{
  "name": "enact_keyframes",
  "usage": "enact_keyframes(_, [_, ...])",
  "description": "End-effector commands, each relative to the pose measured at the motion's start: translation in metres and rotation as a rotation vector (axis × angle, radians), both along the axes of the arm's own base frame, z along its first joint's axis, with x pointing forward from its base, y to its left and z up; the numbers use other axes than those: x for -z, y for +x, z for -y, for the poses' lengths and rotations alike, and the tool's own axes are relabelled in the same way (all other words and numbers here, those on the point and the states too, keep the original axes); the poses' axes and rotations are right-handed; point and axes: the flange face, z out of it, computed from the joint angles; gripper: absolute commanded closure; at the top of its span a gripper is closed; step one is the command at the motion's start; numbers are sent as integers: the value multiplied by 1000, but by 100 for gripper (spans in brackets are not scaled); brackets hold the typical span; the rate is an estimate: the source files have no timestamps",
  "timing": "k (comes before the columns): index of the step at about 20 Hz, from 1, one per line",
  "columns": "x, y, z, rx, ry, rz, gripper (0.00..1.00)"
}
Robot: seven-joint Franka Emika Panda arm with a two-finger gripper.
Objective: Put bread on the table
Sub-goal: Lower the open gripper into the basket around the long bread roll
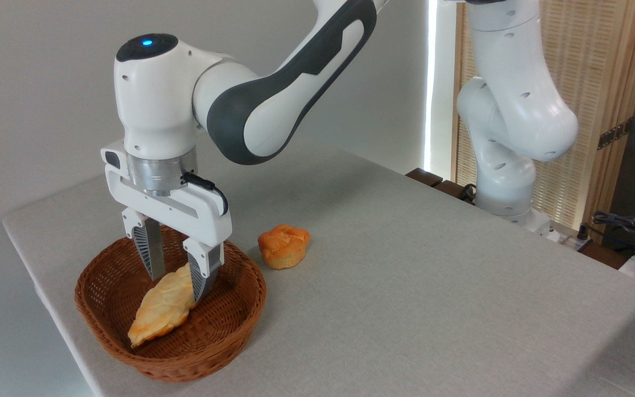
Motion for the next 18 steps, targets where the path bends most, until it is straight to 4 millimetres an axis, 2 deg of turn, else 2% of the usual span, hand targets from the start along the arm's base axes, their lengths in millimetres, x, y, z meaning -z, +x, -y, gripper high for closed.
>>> enact_keyframes(1, [6,3,15,23,15,22,0])
enact_keyframes(4, [13,3,23,53,53,21,0])
enact_keyframes(8, [17,3,24,56,56,15,0])
enact_keyframes(9, [17,3,24,59,58,16,3])
enact_keyframes(11, [16,3,24,70,71,21,25])
enact_keyframes(13, [15,3,24,82,94,27,39])
enact_keyframes(15, [15,3,24,84,94,27,45])
enact_keyframes(18, [14,3,23,82,94,29,46])
